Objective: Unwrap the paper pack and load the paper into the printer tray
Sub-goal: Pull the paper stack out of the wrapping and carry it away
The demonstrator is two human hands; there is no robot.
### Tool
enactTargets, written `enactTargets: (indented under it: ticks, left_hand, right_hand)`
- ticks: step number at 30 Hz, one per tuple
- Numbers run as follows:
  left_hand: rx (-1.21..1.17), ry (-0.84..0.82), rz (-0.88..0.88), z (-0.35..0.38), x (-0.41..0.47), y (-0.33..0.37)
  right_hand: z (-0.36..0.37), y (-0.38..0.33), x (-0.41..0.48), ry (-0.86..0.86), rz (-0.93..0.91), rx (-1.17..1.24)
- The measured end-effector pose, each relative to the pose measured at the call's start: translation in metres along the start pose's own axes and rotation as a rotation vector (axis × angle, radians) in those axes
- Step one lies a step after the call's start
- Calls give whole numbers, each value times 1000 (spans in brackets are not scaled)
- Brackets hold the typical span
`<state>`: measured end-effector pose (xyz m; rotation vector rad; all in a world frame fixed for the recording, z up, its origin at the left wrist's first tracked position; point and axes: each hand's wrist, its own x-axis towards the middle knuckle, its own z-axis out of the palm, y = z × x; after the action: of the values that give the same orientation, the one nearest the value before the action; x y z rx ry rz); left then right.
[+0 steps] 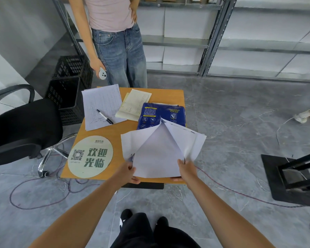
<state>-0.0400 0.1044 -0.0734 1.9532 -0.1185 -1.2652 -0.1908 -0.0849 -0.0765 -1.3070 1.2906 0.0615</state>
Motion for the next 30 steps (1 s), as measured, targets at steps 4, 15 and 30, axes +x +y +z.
enactTargets:
  ticks: [4,15,30]
  left_hand:
    - [-187,-119,-117,-25,-6,-15]
    - [-236,201,42,-4,18,10]
    - [89,316,69,1,16,14]
  right_hand:
    - [-15,10,-23,-221,74,24]
    - [1,-7,17,-37,1,195]
    - [5,1,9,61,-49,140]
